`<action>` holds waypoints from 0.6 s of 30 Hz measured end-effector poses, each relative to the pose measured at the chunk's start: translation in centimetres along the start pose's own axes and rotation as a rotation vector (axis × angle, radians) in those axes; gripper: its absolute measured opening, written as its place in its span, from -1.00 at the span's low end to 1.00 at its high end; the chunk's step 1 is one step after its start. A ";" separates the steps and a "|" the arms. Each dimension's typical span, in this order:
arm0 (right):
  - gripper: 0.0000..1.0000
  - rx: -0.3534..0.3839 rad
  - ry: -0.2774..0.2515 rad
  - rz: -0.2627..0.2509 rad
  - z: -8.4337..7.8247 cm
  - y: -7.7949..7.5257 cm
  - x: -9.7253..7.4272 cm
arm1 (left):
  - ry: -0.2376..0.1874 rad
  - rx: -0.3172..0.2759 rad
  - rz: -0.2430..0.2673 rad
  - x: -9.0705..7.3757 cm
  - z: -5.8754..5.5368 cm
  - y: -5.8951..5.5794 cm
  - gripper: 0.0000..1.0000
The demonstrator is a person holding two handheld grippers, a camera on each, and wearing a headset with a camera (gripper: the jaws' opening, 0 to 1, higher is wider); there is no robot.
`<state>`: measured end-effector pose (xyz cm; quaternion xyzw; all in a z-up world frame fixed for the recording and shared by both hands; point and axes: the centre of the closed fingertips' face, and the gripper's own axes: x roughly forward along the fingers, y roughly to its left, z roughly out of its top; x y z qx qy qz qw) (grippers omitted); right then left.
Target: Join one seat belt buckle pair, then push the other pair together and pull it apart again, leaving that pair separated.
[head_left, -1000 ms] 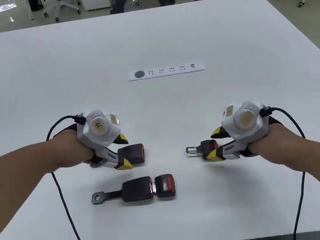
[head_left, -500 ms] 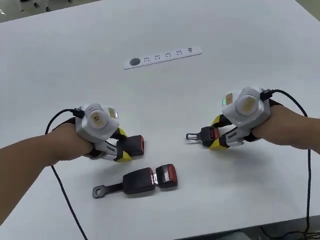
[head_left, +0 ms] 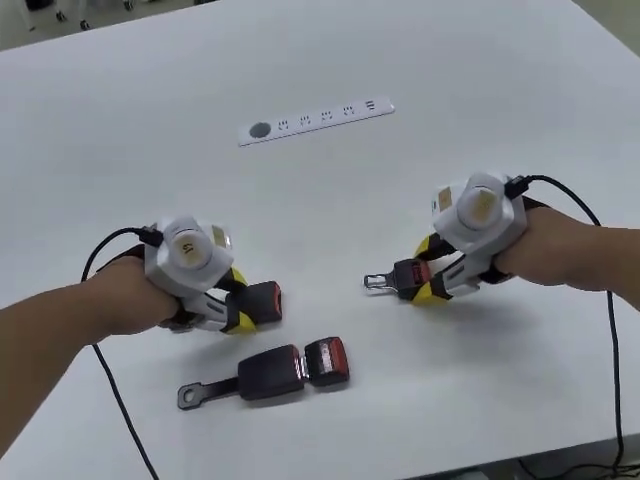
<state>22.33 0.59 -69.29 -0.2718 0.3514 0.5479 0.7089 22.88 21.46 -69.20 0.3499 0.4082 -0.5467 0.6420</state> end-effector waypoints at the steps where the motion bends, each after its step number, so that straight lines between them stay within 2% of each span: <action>1: -0.33 -0.001 0.002 -0.004 0.1 0.0 0.0 | 0.000 0.000 0.000 0.0 0.0 0.0 -0.31; 5: -0.33 0.000 0.005 -0.016 1.0 0.2 0.5 | -0.002 -0.001 0.001 0.0 0.0 0.0 -0.31; 10: -0.33 -0.022 -0.027 -0.006 3.5 0.5 2.3 | -0.004 -0.008 0.003 0.0 0.0 -0.1 -0.31; 18: -0.33 -0.039 -0.053 0.001 5.9 1.3 4.2 | -0.004 -0.024 0.005 0.1 -0.1 0.1 -0.31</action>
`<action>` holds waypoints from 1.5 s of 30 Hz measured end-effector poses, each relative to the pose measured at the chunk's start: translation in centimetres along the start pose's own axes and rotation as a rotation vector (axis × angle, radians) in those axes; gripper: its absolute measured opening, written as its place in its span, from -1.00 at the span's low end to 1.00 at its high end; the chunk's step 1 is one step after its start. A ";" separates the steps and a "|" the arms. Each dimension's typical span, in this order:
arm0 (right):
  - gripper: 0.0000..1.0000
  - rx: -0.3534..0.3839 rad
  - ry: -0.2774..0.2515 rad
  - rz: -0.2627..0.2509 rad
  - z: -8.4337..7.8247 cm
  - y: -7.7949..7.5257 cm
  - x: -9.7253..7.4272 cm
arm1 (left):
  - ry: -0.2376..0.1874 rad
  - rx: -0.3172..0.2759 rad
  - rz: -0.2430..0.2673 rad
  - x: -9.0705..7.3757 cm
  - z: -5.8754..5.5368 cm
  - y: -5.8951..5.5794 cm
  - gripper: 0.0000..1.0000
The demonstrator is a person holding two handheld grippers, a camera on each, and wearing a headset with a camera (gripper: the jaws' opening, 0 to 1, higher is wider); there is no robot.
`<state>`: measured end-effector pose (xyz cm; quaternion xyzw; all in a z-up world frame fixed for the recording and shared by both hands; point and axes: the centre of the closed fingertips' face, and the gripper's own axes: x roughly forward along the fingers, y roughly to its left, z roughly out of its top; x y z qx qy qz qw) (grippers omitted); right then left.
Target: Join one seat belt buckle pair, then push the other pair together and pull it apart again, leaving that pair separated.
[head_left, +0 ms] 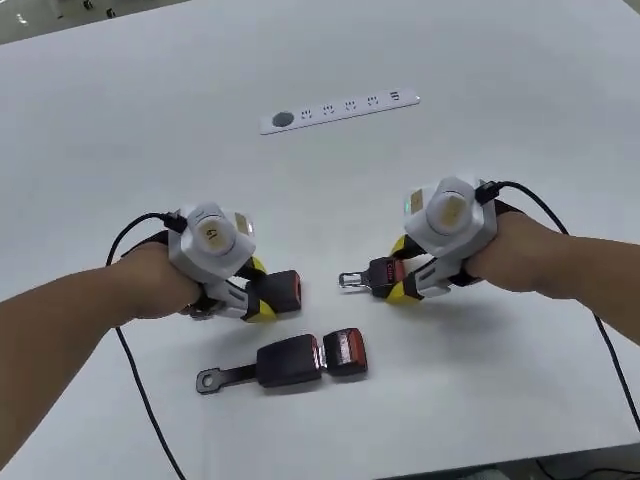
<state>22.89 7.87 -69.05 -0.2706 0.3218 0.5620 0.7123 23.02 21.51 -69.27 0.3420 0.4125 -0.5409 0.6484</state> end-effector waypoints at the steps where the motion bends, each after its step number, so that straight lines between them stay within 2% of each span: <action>1: -0.33 0.005 -0.002 0.000 0.4 -0.1 0.3 | -0.001 0.001 0.000 0.0 0.0 0.0 -0.31; 5: -0.34 -0.002 -0.002 0.007 1.6 0.7 1.2 | -0.008 -0.005 0.000 0.0 0.1 0.0 -0.31; 12: -0.34 -0.027 -0.017 0.027 3.6 1.1 2.7 | -0.018 -0.018 0.007 0.0 0.1 -0.1 -0.31; 17: -0.34 -0.054 0.000 0.024 3.9 1.2 2.6 | -0.015 -0.024 0.007 -0.1 0.2 -0.2 -0.31; 21: -0.34 -0.084 0.011 0.005 3.9 0.8 2.5 | -0.011 -0.026 0.007 0.0 0.2 -0.2 -0.31; 25: -0.34 -0.110 0.011 0.012 4.3 0.9 2.9 | -0.017 -0.036 0.012 0.0 0.2 0.0 -0.31; 28: -0.34 -0.109 -0.008 0.026 4.7 1.2 3.4 | -0.020 -0.022 0.012 0.0 0.2 0.0 -0.32; 29: -0.34 -0.089 -0.023 0.037 4.9 1.3 3.6 | -0.022 -0.010 0.009 0.0 0.3 -0.1 -0.33; 33: -0.35 -0.077 -0.043 0.055 4.7 1.0 3.7 | -0.015 0.006 0.005 0.0 0.3 -0.1 -0.33; 45: -0.37 -0.083 -0.046 0.057 5.2 1.1 4.0 | -0.027 0.022 -0.006 0.0 0.4 -0.1 -0.35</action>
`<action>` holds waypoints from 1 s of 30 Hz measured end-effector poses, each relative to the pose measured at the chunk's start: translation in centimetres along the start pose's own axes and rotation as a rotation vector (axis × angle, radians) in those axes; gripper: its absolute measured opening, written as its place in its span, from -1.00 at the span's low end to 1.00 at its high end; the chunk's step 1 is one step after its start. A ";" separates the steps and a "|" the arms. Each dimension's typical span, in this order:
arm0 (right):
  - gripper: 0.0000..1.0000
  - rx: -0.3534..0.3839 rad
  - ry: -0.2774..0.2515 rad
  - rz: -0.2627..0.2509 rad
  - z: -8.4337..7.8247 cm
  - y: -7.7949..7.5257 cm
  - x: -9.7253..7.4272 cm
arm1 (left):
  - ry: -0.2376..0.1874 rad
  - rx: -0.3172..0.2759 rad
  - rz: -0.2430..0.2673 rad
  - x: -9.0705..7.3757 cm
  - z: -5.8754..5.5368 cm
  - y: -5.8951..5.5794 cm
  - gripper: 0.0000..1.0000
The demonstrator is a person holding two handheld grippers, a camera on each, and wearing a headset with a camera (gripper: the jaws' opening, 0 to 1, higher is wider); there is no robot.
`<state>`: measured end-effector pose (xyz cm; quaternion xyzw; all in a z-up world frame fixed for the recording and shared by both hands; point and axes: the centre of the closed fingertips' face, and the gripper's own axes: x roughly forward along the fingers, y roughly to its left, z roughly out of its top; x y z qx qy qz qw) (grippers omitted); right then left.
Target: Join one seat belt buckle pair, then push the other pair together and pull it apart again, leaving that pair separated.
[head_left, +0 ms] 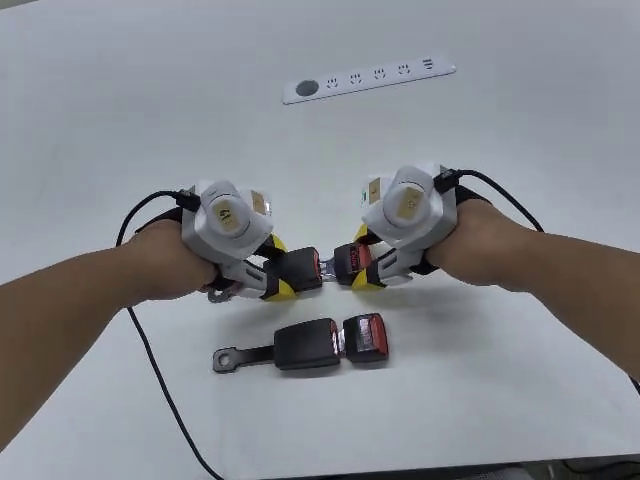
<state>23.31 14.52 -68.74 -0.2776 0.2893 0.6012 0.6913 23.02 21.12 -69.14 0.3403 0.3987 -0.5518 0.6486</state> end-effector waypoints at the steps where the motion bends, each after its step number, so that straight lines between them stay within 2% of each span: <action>1: -0.37 0.000 -0.002 0.002 0.1 0.0 0.1 | 0.003 0.004 -0.001 0.0 0.0 0.0 -0.35; 10: -0.37 -0.005 -0.001 0.013 0.9 0.0 0.9 | 0.008 0.019 -0.005 0.1 -0.2 0.2 -0.35; 30: -0.34 -0.005 -0.002 0.007 0.7 0.0 0.9 | 0.021 0.010 -0.002 0.2 -0.3 0.2 -0.34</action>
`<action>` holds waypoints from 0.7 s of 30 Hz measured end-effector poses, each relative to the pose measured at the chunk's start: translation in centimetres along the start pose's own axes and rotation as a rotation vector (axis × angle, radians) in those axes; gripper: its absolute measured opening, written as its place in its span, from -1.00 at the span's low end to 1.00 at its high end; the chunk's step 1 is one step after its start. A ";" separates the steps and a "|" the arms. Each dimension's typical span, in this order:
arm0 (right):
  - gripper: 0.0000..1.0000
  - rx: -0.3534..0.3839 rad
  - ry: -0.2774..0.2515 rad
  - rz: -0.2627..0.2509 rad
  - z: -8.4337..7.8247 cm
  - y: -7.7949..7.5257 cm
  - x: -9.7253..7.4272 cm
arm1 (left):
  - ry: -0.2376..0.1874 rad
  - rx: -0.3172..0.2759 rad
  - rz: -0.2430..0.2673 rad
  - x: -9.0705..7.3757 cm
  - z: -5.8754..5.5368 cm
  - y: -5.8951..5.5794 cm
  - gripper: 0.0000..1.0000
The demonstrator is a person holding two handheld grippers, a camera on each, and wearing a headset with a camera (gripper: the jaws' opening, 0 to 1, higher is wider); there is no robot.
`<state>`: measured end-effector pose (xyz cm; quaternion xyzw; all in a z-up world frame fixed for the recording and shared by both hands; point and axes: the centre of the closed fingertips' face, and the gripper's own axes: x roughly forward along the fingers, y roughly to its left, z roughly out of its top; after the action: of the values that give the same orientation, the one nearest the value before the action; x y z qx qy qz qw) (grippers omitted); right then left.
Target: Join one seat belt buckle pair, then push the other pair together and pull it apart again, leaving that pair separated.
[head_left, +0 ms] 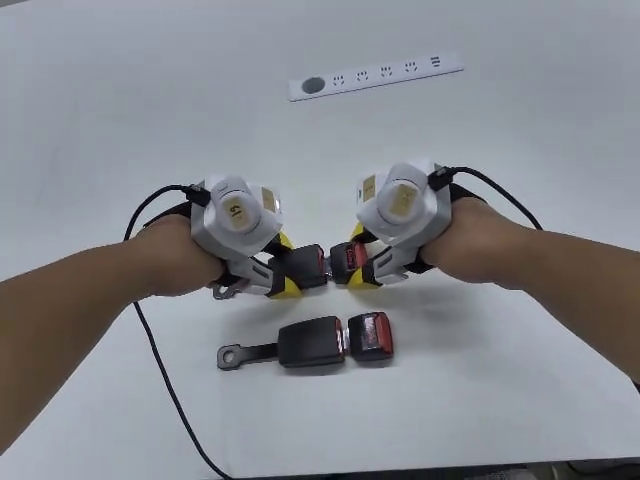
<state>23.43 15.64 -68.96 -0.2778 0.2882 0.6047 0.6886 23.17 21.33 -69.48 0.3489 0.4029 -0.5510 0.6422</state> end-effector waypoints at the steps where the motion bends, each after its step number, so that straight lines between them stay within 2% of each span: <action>1: -0.34 -0.001 0.000 0.001 0.0 0.0 0.0 | 0.000 -0.001 0.000 0.0 0.0 0.0 -0.34; 12: -0.33 0.015 -0.008 0.003 -1.3 -0.4 -1.0 | 0.005 -0.005 0.000 -0.2 0.2 -0.1 -0.34; 17: -0.33 0.010 -0.014 -0.002 -1.3 -0.2 -1.1 | 0.008 -0.006 -0.001 -0.2 0.2 -0.2 -0.34; 21: -0.32 0.011 -0.006 -0.011 -2.1 -0.2 -1.7 | 0.008 -0.007 0.000 -0.1 0.2 -0.2 -0.33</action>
<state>23.36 12.96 -69.09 -0.2738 0.2881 0.6001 0.6942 22.99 21.16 -69.25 0.3488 0.4072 -0.5481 0.6420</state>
